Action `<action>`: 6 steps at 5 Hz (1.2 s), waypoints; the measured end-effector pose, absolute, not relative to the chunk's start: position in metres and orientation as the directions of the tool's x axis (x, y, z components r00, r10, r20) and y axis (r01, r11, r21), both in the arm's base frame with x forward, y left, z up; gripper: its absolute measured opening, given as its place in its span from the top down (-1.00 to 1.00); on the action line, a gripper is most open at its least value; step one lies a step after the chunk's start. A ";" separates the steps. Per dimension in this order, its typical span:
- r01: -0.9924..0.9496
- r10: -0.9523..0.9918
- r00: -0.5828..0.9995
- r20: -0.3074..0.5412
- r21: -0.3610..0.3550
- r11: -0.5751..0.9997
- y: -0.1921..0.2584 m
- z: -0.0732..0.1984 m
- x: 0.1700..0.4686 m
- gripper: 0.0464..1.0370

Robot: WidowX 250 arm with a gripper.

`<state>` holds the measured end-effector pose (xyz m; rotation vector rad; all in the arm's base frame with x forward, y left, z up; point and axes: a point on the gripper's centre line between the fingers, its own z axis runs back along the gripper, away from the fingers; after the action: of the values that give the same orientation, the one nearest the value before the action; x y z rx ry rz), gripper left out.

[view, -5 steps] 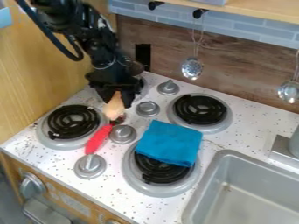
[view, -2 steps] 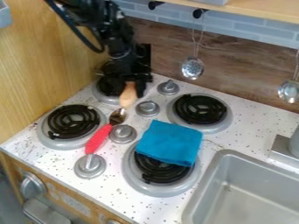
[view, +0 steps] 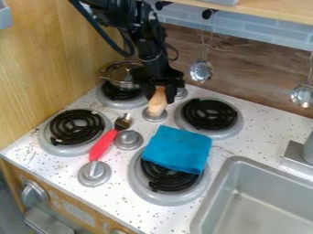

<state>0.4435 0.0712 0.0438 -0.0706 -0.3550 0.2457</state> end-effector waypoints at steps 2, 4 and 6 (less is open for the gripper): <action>-0.190 0.203 0.931 0.304 -0.072 0.979 0.056 0.026 0.443 -0.27; -0.211 0.213 0.936 0.281 -0.040 0.977 0.061 0.012 0.442 -0.27; -0.195 0.196 0.941 0.276 -0.033 0.980 0.061 0.011 0.440 -0.92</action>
<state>0.4402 0.0612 0.0110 -0.0050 -0.2818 0.1995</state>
